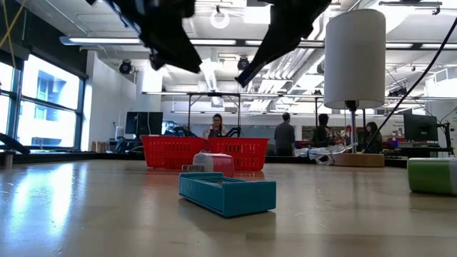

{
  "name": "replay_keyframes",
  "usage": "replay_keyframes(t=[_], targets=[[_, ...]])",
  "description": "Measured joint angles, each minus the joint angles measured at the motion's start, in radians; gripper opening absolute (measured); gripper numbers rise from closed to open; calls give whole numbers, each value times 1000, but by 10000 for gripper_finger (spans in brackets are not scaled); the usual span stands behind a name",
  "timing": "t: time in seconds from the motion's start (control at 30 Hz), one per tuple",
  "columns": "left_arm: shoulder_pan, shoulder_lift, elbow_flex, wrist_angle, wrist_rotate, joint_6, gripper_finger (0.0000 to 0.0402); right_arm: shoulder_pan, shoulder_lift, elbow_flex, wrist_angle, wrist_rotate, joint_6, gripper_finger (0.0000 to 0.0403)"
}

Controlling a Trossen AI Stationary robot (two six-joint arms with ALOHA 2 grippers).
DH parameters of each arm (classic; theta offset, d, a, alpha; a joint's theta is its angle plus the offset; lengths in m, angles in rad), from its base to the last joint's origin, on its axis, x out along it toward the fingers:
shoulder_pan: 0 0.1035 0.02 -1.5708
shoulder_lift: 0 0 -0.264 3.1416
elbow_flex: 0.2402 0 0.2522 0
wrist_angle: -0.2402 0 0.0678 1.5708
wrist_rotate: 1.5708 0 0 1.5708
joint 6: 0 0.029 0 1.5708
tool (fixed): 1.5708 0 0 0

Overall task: Pick & Place Office items
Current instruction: Put the dark blue digital clock into the right red bin

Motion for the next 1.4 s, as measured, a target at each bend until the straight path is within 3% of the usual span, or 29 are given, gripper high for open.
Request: replay_keyframes(t=[0.27, 0.8, 1.4], targets=[[-94, -110, -30, -90, -139, 3, 93, -164, 66, 84, -85, -156, -76, 146], [-125, -142, -132, -75, -149, -57, 93, -255, 394, 341, -356, -128, -241, 146], [-172, -142, -132, -38, -149, -35, 93, -314, 445, 374, -384, -151, -311, 146]])
